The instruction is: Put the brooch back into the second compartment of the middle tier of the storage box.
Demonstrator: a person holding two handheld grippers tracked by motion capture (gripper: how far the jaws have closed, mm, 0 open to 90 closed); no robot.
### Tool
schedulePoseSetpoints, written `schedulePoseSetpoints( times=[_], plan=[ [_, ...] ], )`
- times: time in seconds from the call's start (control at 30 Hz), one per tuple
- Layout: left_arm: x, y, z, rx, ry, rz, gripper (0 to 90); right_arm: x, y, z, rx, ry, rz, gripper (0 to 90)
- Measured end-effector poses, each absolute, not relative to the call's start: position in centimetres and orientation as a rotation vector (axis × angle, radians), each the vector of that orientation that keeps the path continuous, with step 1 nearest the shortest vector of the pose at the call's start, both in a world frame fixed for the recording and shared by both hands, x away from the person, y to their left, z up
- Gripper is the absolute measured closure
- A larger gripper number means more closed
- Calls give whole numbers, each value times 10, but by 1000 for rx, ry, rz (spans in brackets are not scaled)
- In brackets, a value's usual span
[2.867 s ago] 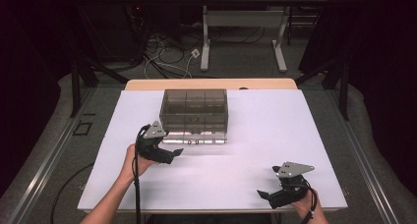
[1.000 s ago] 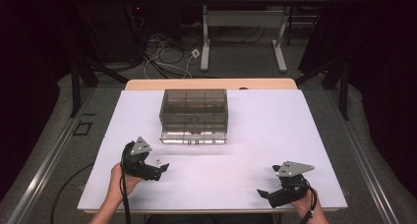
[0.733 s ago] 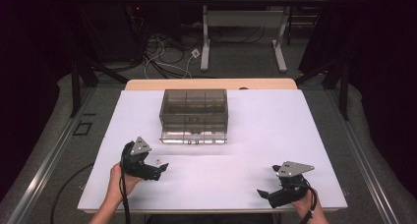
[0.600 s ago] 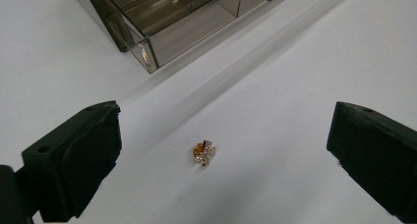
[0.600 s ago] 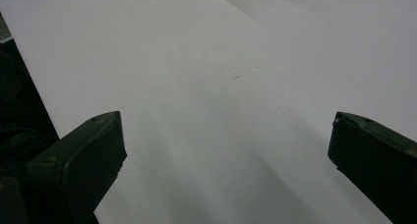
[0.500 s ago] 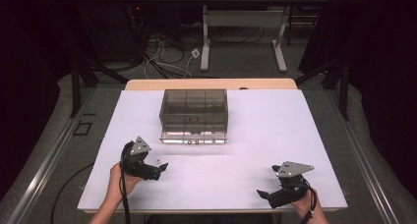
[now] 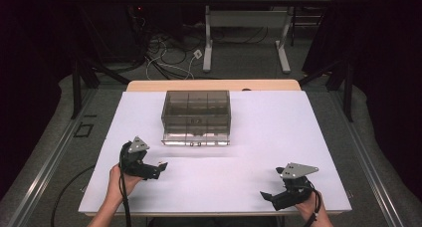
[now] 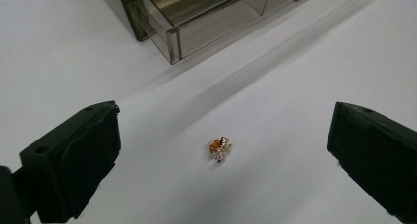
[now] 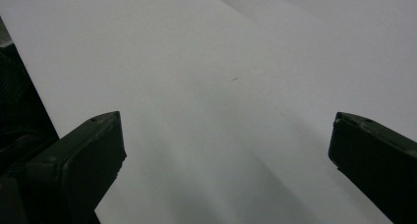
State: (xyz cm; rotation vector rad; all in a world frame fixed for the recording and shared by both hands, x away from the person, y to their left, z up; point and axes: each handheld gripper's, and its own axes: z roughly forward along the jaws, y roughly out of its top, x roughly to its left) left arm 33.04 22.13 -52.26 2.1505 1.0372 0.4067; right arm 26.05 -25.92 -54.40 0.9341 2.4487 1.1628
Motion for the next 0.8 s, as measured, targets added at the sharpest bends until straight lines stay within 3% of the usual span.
schedulePoseSetpoints(
  times=[0.17, 0.8],
  plan=[
    [335, 227, -527, 2123, 1093, 400, 9, 263, -255, -545, 916, 2457, 1164, 0],
    [342, 221, -541, 2211, 1072, 298, 461, 263, -254, -547, 908, 2469, 1158, 0]
  ],
)
